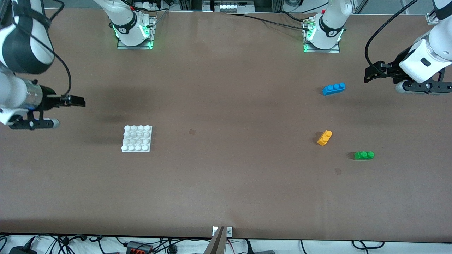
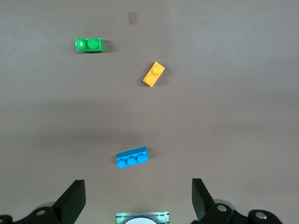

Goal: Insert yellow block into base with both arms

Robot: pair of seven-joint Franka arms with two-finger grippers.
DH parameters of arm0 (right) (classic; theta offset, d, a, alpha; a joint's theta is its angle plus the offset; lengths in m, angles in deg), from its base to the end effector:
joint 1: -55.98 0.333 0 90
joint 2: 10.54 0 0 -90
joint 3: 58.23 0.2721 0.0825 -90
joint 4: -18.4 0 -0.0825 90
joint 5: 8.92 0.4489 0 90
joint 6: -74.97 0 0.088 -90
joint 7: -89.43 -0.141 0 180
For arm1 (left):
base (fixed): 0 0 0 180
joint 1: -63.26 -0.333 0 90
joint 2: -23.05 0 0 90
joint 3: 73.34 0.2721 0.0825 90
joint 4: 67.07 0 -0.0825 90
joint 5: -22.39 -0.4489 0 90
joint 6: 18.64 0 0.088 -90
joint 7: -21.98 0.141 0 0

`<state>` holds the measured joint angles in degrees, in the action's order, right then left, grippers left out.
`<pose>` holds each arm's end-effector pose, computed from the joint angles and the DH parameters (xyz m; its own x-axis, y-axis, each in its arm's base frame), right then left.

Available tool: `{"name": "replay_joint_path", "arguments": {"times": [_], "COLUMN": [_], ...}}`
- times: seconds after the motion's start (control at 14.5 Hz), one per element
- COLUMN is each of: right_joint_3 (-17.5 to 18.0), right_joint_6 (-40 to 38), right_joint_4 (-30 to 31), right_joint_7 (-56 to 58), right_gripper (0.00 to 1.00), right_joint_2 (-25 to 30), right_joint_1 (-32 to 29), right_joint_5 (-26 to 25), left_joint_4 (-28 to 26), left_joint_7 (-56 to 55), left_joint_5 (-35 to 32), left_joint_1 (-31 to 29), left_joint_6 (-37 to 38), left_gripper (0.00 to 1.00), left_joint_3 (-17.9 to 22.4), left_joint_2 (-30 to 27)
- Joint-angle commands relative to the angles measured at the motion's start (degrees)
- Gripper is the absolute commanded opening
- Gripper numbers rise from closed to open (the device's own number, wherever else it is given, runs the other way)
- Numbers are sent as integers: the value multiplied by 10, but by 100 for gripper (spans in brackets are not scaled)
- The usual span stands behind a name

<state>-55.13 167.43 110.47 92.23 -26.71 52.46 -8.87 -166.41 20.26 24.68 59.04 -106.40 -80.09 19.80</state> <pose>0.6535 -0.0063 0.3498 0.9617 0.0438 -0.2704 0.0373 -0.9989 -0.0291 0.5879 -0.0327 0.4913 0.9892 -0.0141 -0.1462 -0.0100 -0.9995 0.0287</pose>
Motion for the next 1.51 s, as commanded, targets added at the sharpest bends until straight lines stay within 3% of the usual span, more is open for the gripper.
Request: {"name": "replay_joint_path", "arguments": {"times": [0.0, 0.34, 0.62, 0.76, 1.1, 1.44], "right_joint_3": [5, 5, 1, 1, 1, 1], "right_joint_6": [62, 220, 394, 458, 462, 462], "right_joint_4": [-28, 35, 154, 192, 189, 188], "right_joint_7": [-2, -58, -63, -117, -113, -117], "right_gripper": [100, 100, 100, 100, 100, 100], "right_joint_2": [-63, -119, -123, -128, -139, -151], "right_joint_1": [16, 49, 51, 61, 70, 70], "right_joint_5": [63, 62, 64, 62, 58, -8], "left_joint_4": [11, 44, 70, 70, 70, 70], "left_joint_7": [9, 9, 11, 11, 12, 12], "left_joint_5": [-6, -5, -5, -5, -5, -5], "left_joint_1": [-1, -1, -1, -1, -1, -2], "left_joint_6": [15, 41, 66, 67, 67, 67], "left_gripper": [100, 100, 100, 100, 100, 100], "left_joint_3": [-1, -1, -1, -1, -1, -1], "left_joint_2": [4, 25, 44, 44, 45, 45]}}
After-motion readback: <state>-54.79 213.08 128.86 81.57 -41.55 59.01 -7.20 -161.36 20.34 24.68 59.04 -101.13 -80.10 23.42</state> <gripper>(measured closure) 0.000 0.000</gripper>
